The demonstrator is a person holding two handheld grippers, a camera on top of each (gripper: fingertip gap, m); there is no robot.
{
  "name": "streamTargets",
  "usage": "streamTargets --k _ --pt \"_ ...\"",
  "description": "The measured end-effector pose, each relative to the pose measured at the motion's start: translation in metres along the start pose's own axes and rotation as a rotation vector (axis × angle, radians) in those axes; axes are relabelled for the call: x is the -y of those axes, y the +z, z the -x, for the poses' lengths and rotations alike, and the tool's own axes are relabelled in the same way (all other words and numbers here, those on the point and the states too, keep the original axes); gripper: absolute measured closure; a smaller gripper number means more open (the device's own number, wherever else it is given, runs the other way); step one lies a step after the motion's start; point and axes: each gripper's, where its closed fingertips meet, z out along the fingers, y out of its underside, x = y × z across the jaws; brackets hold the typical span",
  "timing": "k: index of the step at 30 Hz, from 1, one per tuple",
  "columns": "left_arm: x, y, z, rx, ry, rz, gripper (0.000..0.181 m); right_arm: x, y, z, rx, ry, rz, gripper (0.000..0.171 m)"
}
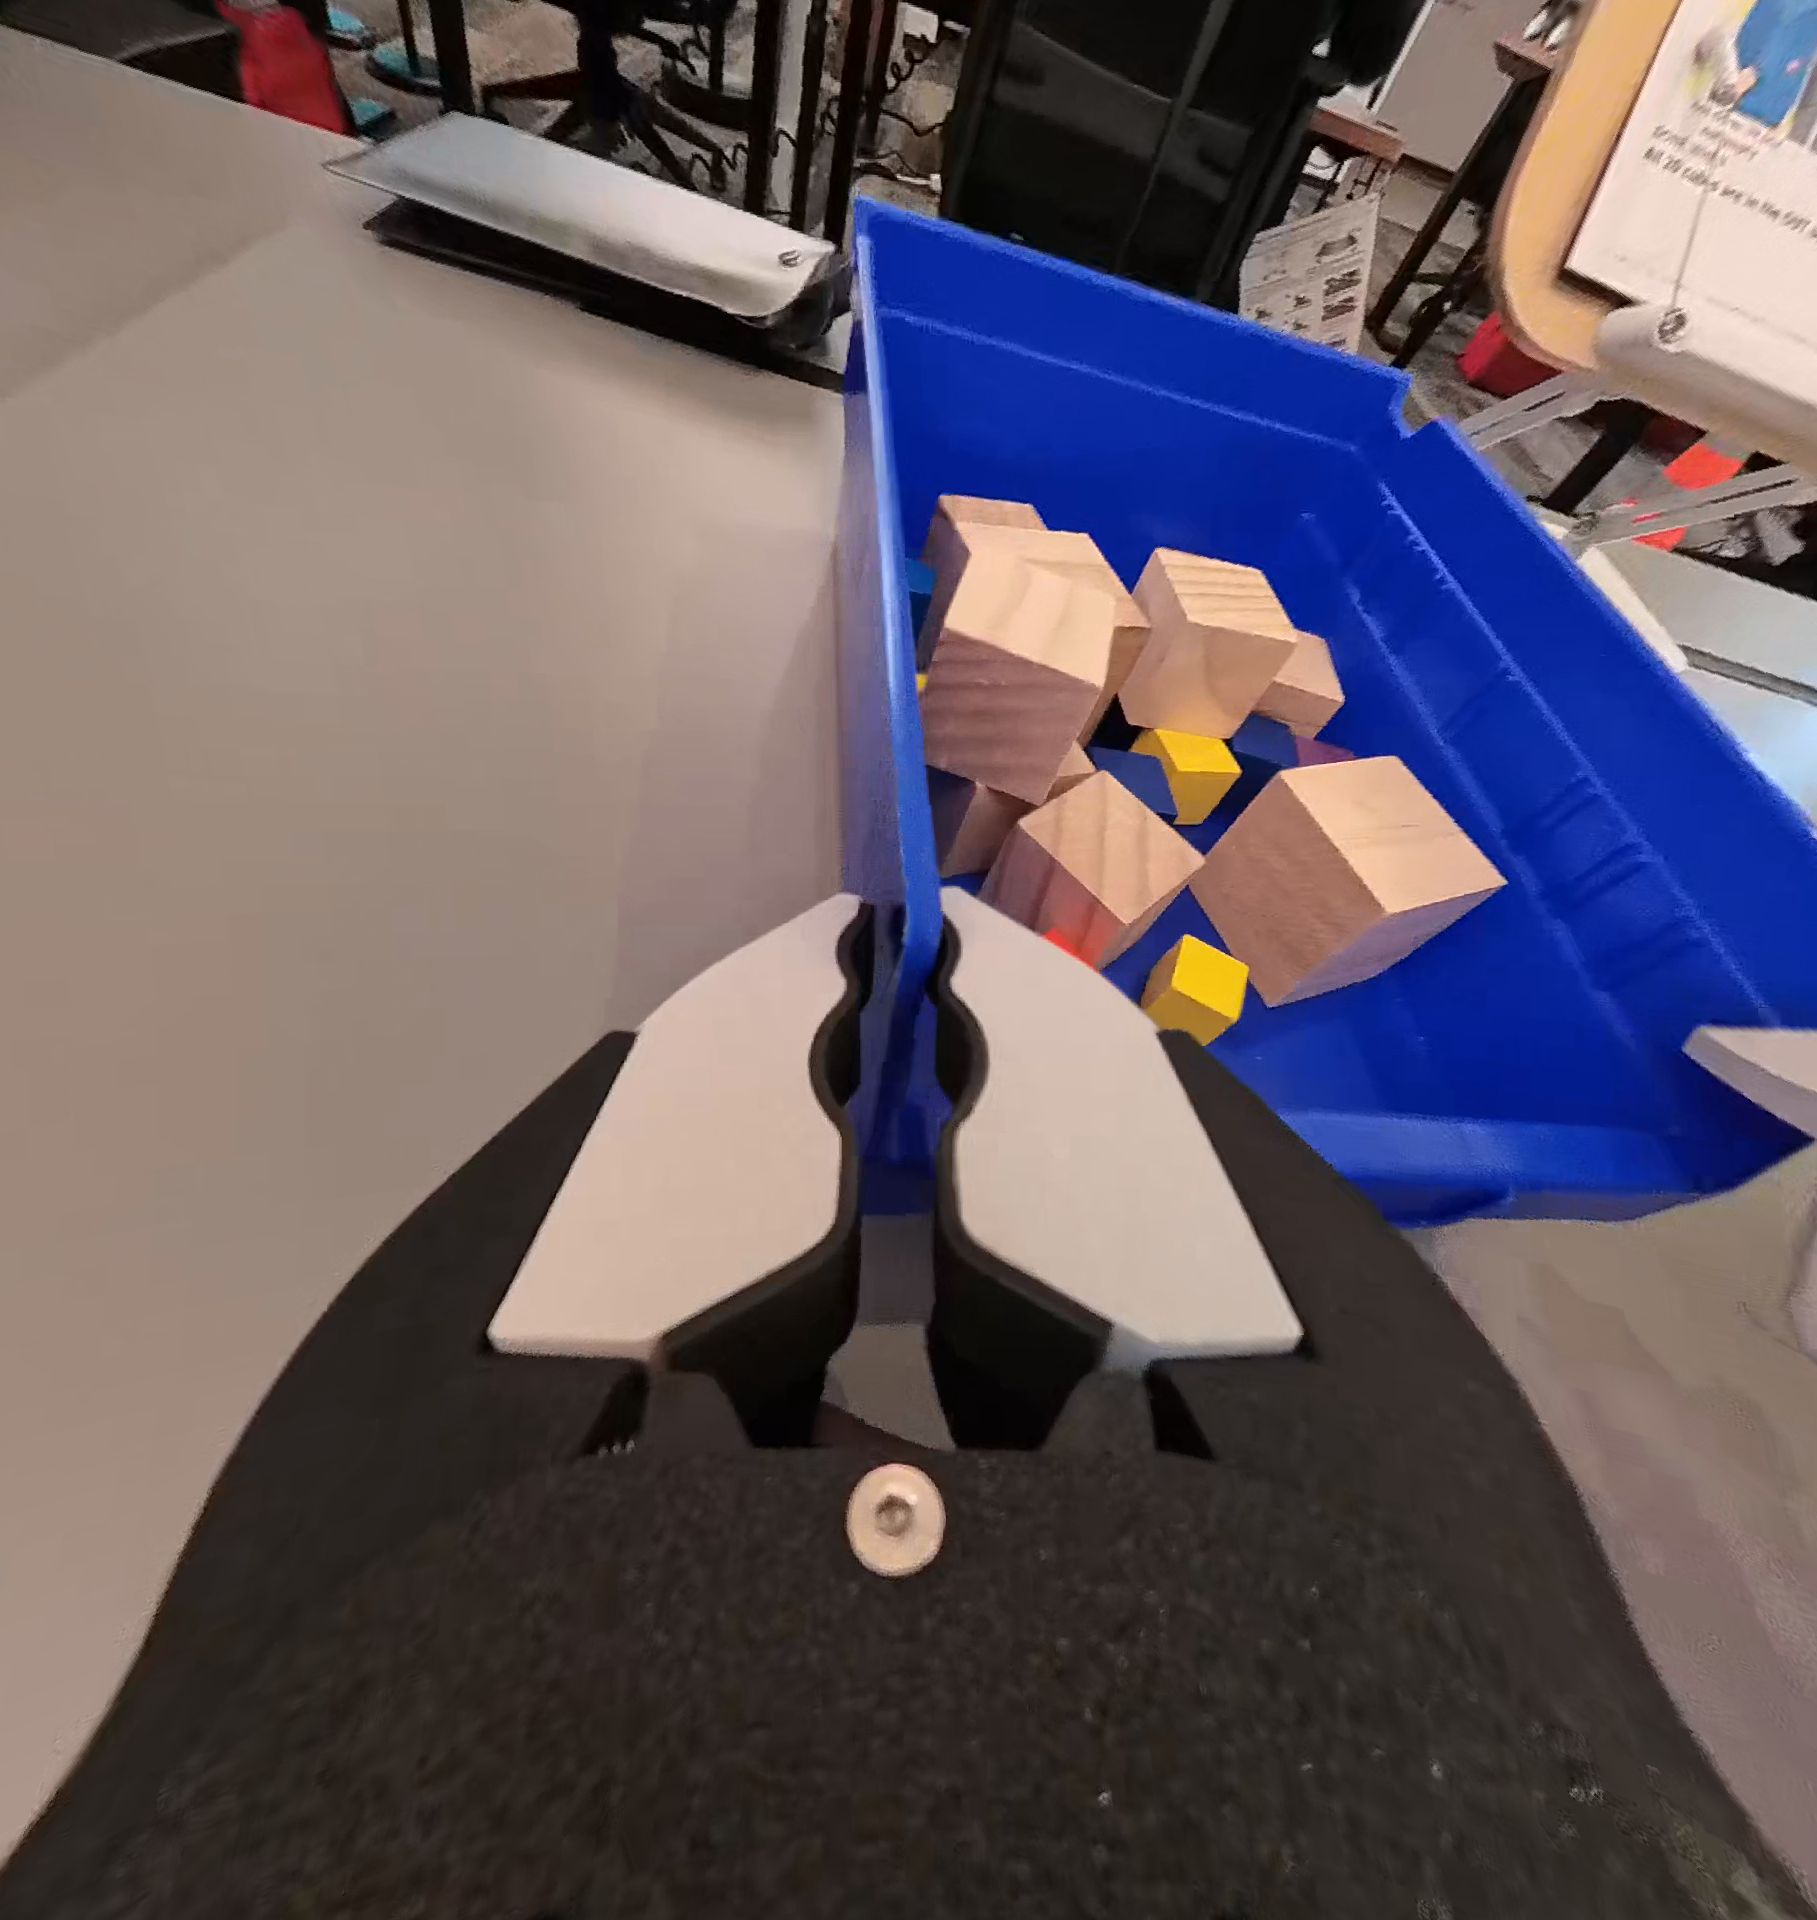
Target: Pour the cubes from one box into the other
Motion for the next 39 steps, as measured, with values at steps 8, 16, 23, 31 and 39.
streamTargets --k 8,16,23,31,39 --pt "0.015 -0.052 0.011 0.201 0.112 -0.069 0.141 0.007 -0.139 -0.109 0.110 -0.250 -0.140 0.138" --pt "0.002 -0.086 -0.050 0.083 0.083 -0.111 0.141 -0.046 -0.255 -0.348 -0.360 0.009 -0.146 0.129" --pt "-0.030 -0.060 -0.096 -0.020 0.157 -0.085 0.146 -0.061 -0.301 -0.410 -0.428 0.147 -0.238 0.127" --pt "-0.042 -0.061 -0.100 -0.021 0.204 -0.046 0.145 -0.065 -0.299 -0.410 -0.368 0.263 -0.262 0.127" --pt "-0.047 -0.056 -0.096 -0.022 0.193 -0.018 0.145 -0.069 -0.289 -0.400 -0.370 0.193 -0.218 0.128"
